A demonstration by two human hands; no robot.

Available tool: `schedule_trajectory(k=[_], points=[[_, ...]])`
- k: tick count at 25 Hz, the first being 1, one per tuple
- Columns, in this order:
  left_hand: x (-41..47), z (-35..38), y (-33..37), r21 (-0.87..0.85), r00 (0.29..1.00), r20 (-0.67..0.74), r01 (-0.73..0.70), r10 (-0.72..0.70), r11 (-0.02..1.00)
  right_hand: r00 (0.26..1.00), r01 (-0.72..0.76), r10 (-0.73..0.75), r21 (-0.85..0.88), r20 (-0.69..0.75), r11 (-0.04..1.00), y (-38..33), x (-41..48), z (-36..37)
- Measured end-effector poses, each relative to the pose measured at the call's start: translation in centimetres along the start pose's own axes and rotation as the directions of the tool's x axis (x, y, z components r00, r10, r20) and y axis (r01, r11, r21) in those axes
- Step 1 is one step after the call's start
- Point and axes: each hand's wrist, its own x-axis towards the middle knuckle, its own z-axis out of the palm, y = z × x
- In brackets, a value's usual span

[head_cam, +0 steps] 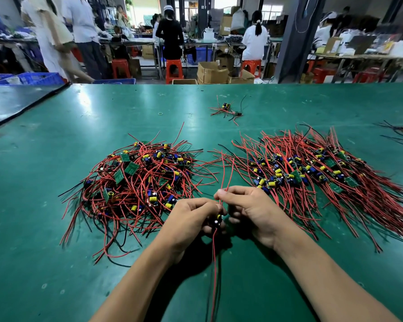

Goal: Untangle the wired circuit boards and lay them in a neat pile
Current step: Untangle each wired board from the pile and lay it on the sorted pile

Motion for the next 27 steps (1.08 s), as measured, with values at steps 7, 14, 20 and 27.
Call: schedule_trajectory(k=[7,14,20,27], points=[[-0.7,0.3,0.4,0.1,0.99,0.138,-0.002,-0.012,0.995,0.967,0.083,-0.019,0.244,-0.253,0.966,-1.2,0.9,-1.3],[-1.1,0.2,0.7,0.163,0.974,0.224,-0.026,-0.011,0.986,0.981,-0.04,0.138,0.551,-0.138,0.834,-1.9,0.8,-1.7],[-0.6,0.2,0.4,0.023,0.997,0.076,0.029,-0.031,0.999,0.964,0.102,-0.009,0.339,-0.267,0.935,-1.4,1.1,-1.1],[0.4,-0.4,0.4,-0.118,0.976,-0.218,-0.034,0.008,0.992,0.922,0.278,-0.386,-0.675,-0.011,0.684,0.8,-0.4,1.3]])
